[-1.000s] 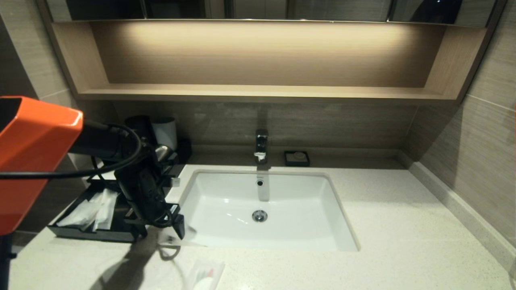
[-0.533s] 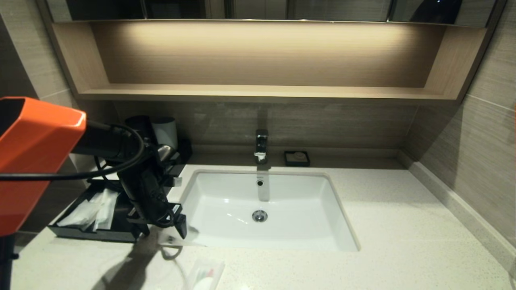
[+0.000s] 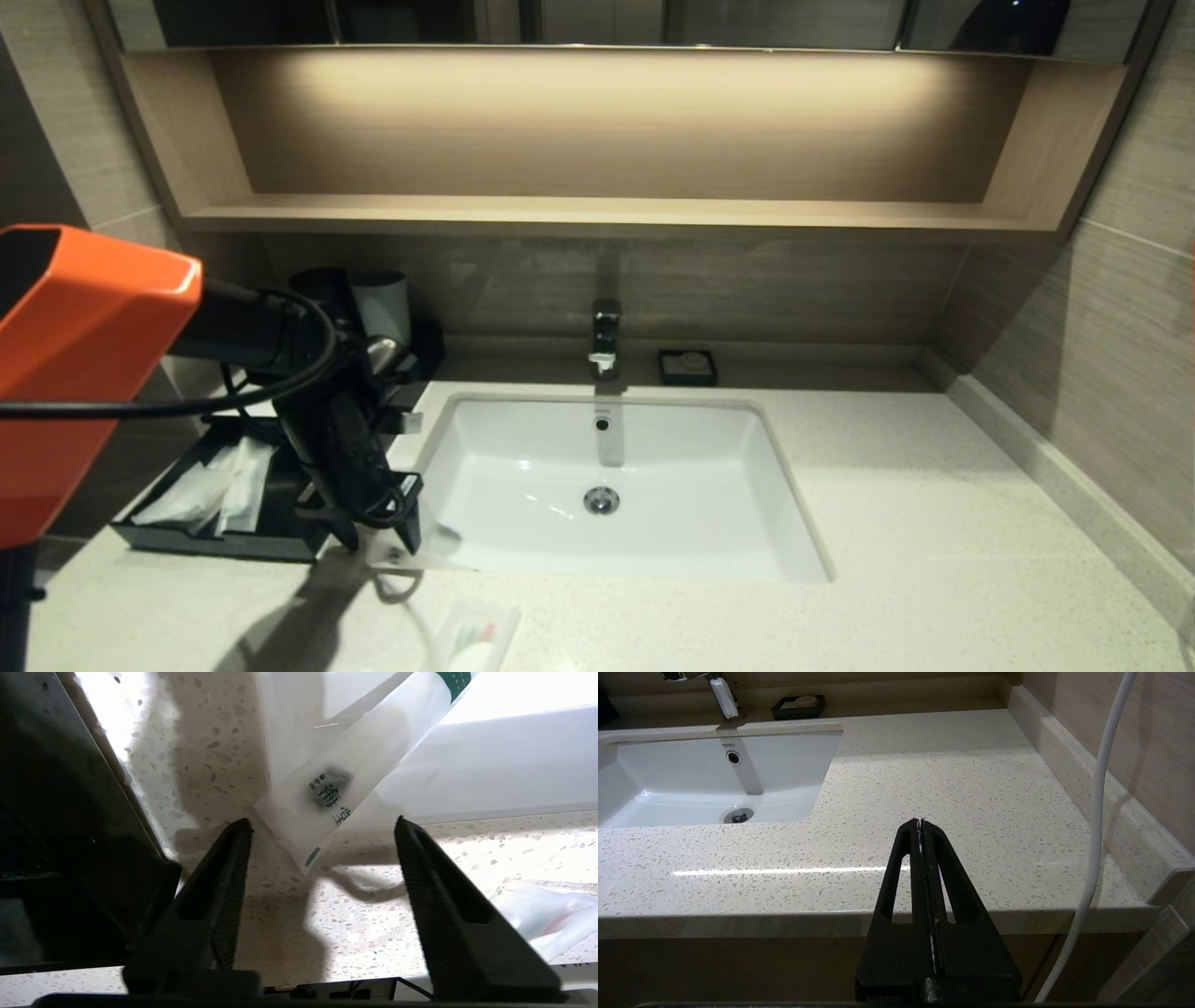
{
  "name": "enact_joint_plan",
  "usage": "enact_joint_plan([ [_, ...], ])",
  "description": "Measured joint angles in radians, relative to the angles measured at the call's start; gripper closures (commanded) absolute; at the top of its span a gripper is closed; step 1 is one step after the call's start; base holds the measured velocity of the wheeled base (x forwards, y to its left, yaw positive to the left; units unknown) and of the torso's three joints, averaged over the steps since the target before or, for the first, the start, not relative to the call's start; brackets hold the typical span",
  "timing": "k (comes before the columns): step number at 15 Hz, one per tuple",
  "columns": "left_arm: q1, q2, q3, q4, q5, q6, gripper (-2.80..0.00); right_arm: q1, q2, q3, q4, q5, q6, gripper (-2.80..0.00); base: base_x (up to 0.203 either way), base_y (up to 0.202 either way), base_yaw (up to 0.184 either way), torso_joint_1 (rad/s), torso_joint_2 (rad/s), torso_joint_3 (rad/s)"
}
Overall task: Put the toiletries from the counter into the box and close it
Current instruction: Pick up the bathroom toiletry
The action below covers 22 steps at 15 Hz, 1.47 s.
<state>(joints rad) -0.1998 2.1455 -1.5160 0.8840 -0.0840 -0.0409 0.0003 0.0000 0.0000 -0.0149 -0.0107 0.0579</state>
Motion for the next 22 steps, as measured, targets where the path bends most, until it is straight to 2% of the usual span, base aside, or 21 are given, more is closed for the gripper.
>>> enact_joint_plan([
  [11,-0.015,-0.004,-0.024,0.001,0.000,0.007,0.00,0.000,0.000,0.000,0.000,0.000,0.000,0.00,0.000,0.000,0.000,0.000,0.00,0.000],
  [13,-0.022,-0.009,-0.077,0.016,0.001,0.004,0.00,0.000,0.000,0.000,0.000,0.000,0.000,0.00,0.000,0.000,0.000,0.000,0.00,0.000],
  [16,-0.029,-0.024,-0.241,0.106,0.006,-0.001,0.00,0.000,0.000,0.000,0.000,0.000,0.000,0.00,0.000,0.000,0.000,0.000,0.00,0.000],
  [18,-0.029,-0.038,-0.360,0.188,0.041,-0.007,0.00,0.000,0.000,0.000,0.000,0.000,0.000,0.00,0.000,0.000,0.000,0.000,0.00,0.000],
  [19,-0.029,-0.051,-0.392,0.209,0.083,-0.006,0.00,0.000,0.000,0.000,0.000,0.000,0.000,0.00,0.000,0.000,0.000,0.000,0.00,0.000],
  [21,-0.028,-0.081,-0.419,0.214,0.171,0.001,0.00,0.000,0.000,0.000,0.000,0.000,0.000,0.00,0.000,0.000,0.000,0.000,0.00,0.000],
  [22,-0.027,-0.096,-0.424,0.206,0.182,0.000,0.00,0.000,0.000,0.000,0.000,0.000,0.000,0.00,0.000,0.000,0.000,0.000,0.00,0.000],
])
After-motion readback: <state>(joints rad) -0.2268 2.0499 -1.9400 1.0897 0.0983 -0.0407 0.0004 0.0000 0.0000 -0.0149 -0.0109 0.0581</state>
